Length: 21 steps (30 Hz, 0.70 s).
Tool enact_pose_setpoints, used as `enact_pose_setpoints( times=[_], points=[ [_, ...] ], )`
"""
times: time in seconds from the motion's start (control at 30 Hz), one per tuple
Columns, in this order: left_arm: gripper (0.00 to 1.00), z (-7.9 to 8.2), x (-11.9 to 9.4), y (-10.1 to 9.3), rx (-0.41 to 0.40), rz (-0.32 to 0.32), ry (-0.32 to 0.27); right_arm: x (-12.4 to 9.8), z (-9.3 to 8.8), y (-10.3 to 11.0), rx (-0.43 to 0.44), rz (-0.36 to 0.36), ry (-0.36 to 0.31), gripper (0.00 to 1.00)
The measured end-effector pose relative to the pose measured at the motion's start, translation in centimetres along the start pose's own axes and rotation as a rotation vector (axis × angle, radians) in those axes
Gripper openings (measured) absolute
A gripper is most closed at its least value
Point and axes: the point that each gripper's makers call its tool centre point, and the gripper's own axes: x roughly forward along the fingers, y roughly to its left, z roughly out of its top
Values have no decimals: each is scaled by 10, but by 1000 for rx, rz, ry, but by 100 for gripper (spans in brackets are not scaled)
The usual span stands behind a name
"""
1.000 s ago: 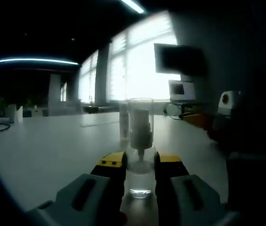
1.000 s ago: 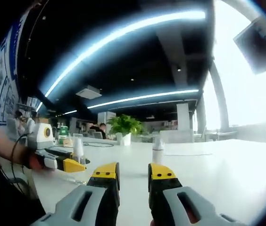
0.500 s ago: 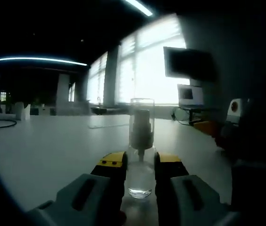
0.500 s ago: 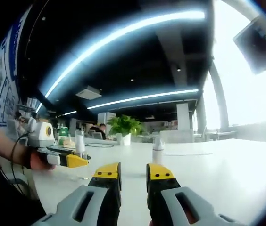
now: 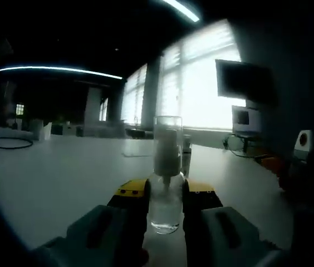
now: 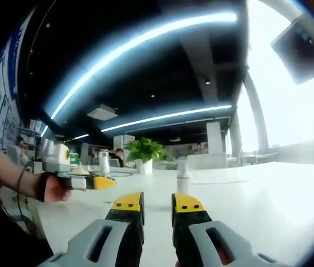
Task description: Clamp pump bottle remove cover press pump head put on cover
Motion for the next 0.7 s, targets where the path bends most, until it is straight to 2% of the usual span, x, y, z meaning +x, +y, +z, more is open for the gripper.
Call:
enact_pose_setpoints(
  times=[0.1,0.27,0.4,0.57,0.7],
  points=[
    [14,1,10,3,-28,8,-1,0,-1,1,-7,3,3,14],
    [14,4,27,15,-28,36,-9,-1,-1,-1,5,5,5,14],
    [14,7,29,16,-52,44,-18,0,0,-3,15,0,0,14],
    [14,7,38,22,-22,47,-18,0,1,4,5,4,3,14],
    [14,12,50,31,-3,59,-26,0,1,2,5,2,4,14]
  ],
)
